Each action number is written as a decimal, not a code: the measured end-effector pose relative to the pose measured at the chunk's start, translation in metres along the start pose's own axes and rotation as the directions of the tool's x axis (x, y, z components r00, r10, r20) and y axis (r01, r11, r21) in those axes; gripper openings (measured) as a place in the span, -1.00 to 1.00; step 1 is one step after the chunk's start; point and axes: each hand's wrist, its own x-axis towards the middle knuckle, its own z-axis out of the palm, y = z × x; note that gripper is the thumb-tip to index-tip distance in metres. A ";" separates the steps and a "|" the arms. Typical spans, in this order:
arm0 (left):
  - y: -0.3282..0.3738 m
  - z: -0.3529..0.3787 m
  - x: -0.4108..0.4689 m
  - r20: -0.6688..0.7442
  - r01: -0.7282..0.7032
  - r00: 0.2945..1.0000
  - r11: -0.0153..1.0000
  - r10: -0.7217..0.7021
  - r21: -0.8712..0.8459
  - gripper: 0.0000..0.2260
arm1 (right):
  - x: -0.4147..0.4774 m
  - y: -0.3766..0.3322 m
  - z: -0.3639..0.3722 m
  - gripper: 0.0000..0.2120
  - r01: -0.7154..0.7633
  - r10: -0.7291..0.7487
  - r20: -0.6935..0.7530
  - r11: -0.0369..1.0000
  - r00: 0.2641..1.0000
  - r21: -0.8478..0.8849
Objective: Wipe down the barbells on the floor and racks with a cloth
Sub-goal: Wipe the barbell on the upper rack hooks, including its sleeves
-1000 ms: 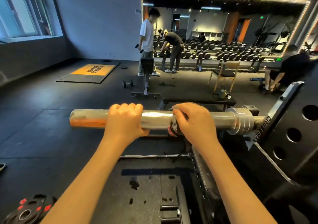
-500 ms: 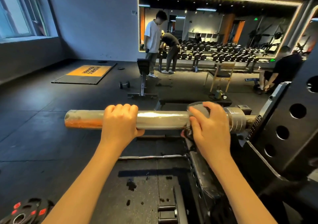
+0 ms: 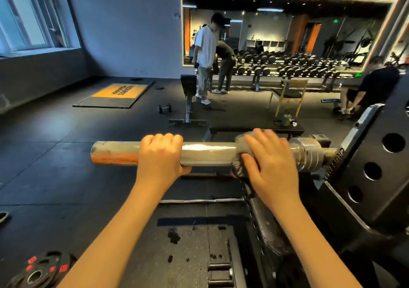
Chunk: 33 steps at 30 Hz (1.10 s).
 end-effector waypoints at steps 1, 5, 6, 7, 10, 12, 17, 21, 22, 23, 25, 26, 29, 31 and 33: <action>0.000 0.001 0.000 -0.001 0.006 1.000 1.000 -0.006 0.003 -0.52 | -0.001 -0.001 0.001 -0.53 -0.070 0.070 -0.039 0.997 0.997 -0.012; 0.001 0.002 0.000 0.000 0.020 1.000 1.000 -0.020 0.010 -0.53 | 0.008 -0.056 0.026 -0.58 0.031 -0.026 -0.069 0.997 0.997 0.074; 0.001 0.003 0.000 -0.001 0.014 1.000 1.000 -0.014 0.007 -0.54 | 0.009 -0.063 0.029 -0.59 0.112 -0.107 -0.054 0.989 0.993 0.093; 0.000 0.003 0.000 -0.003 0.009 1.000 1.000 -0.009 0.007 -0.54 | 0.009 -0.062 0.028 -0.59 0.175 -0.172 -0.033 0.979 0.985 0.100; -0.001 0.002 0.000 -0.007 0.001 1.000 1.000 -0.001 0.012 -0.54 | -0.003 -0.022 0.020 -0.59 0.221 -0.219 -0.034 0.974 0.975 0.056; -0.001 0.003 -0.001 -0.013 0.006 1.000 1.000 -0.006 0.014 -0.55 | -0.014 0.003 0.013 -0.59 0.144 -0.141 -0.103 0.989 0.985 0.024; 0.001 0.002 -0.001 -0.003 0.027 1.000 1.000 -0.027 0.006 -0.54 | -0.002 -0.057 0.034 -0.58 0.112 -0.099 -0.140 0.989 0.985 0.093; -0.001 -0.001 -0.001 -0.015 -0.003 1.000 1.000 0.003 -0.006 -0.55 | -0.001 -0.052 0.035 -0.60 0.296 -0.293 -0.061 0.954 0.954 0.042; -0.001 -0.001 -0.001 -0.015 -0.007 1.000 1.000 0.007 -0.009 -0.55 | -0.006 -0.037 0.032 -0.59 0.289 -0.287 -0.064 0.957 0.956 0.021; -0.002 -0.001 -0.001 -0.012 -0.008 1.000 1.000 0.008 -0.011 -0.55 | -0.012 -0.022 0.029 -0.59 0.262 -0.261 -0.086 0.965 0.961 0.002; -0.002 0.000 -0.001 -0.010 0.005 1.000 1.000 -0.005 -0.007 -0.54 | -0.024 -0.004 0.024 -0.58 0.182 -0.181 -0.149 0.983 0.972 -0.007; -0.001 0.000 -0.001 -0.009 0.012 1.000 1.000 -0.012 -0.001 -0.54 | -0.027 -0.004 0.025 -0.59 0.136 -0.134 -0.183 0.991 0.974 -0.002; 0.001 0.002 0.000 0.002 0.028 1.000 1.000 -0.028 0.003 -0.54 | -0.015 -0.042 0.035 -0.63 0.065 -0.053 -0.227 0.997 0.973 0.045; 0.001 0.001 0.000 0.013 0.038 0.999 0.999 -0.038 0.002 -0.55 | -0.002 -0.072 0.042 -0.63 0.143 -0.128 -0.181 0.987 0.975 0.072; 0.000 0.000 -0.001 0.016 0.022 1.000 1.000 -0.022 -0.008 -0.56 | 0.003 -0.073 0.042 -0.61 0.231 -0.223 -0.123 0.972 0.967 0.053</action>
